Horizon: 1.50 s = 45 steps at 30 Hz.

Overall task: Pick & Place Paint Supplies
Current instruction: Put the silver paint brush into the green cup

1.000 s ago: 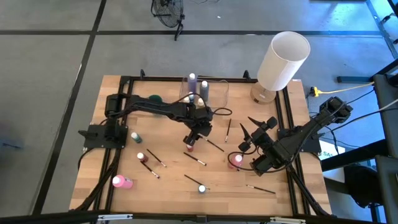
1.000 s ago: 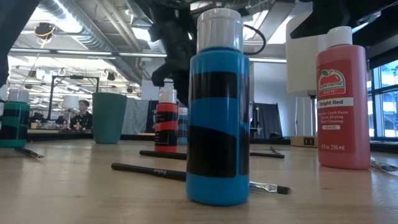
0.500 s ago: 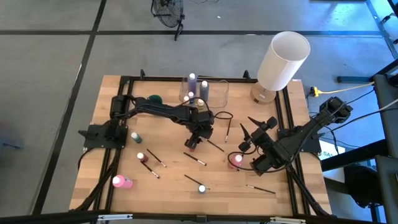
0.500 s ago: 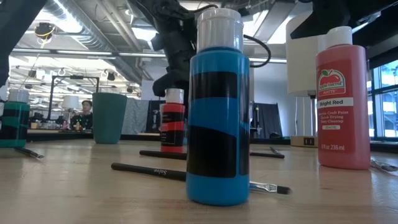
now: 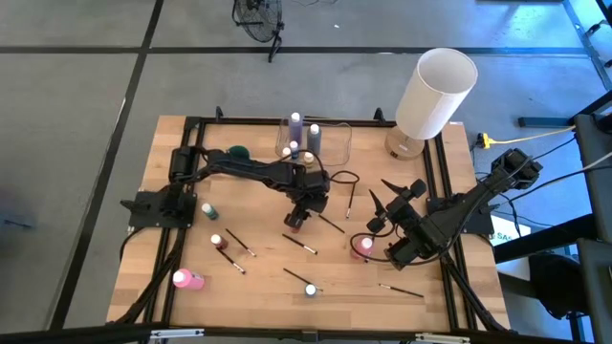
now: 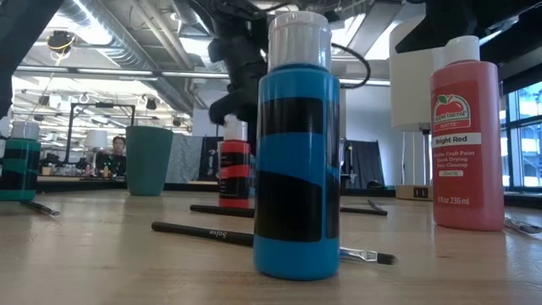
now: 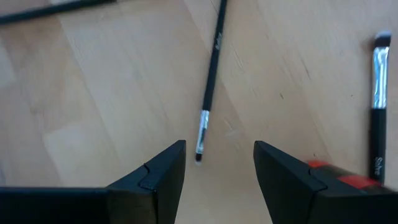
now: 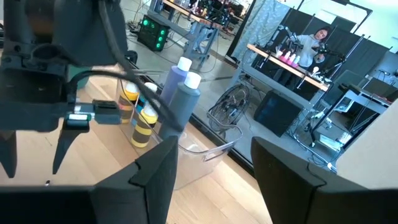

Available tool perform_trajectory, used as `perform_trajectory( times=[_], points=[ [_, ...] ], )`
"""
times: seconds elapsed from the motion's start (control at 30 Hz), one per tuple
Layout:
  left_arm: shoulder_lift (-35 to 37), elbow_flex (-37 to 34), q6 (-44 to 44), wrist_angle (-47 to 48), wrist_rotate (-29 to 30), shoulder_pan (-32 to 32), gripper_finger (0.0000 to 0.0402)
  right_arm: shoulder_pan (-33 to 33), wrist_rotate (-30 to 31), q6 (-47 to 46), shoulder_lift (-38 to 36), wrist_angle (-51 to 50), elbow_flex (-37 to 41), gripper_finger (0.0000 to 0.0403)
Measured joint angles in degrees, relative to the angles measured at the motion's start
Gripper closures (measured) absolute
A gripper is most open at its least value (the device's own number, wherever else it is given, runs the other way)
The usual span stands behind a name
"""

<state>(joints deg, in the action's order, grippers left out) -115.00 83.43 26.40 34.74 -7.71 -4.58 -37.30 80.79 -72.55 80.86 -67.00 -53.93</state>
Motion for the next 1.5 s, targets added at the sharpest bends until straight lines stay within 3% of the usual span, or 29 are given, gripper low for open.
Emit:
perform_trajectory(
  times=[0.23,0.5,0.63,0.97,1.07,1.23,1.5],
  points=[
    [0.04,3.21,-0.18,3.27,1.66,0.04,0.0217,0.00,-0.02,0.00,0.00,-0.02,0.01,0.0197],
    [0.07,13.42,-0.77,18.97,17.44,2.09,0.0217,0.00,-0.02,0.04,0.00,-0.04,0.00,0.0197],
    [0.11,19.62,-4.10,29.42,21.77,4.11,0.0217,0.00,-0.07,0.14,0.01,-0.04,0.00,0.0197],
    [0.20,21.92,-21.69,55.72,17.53,8.22,0.0217,-0.02,-2.01,1.44,0.01,0.00,0.00,0.0197],
    [0.88,21.63,-24.26,54.81,19.39,9.62,0.0217,-0.02,-2.01,1.44,0.00,0.07,0.00,0.0197],
    [2.81,20.71,-27.71,54.98,16.38,12.63,0.0217,-0.02,-2.01,1.44,0.00,0.42,0.00,0.0197],
    [5.60,10.30,-30.07,52.99,13.99,19.40,0.0217,-0.02,-2.01,1.46,0.02,0.87,0.00,0.0197]
  ],
)
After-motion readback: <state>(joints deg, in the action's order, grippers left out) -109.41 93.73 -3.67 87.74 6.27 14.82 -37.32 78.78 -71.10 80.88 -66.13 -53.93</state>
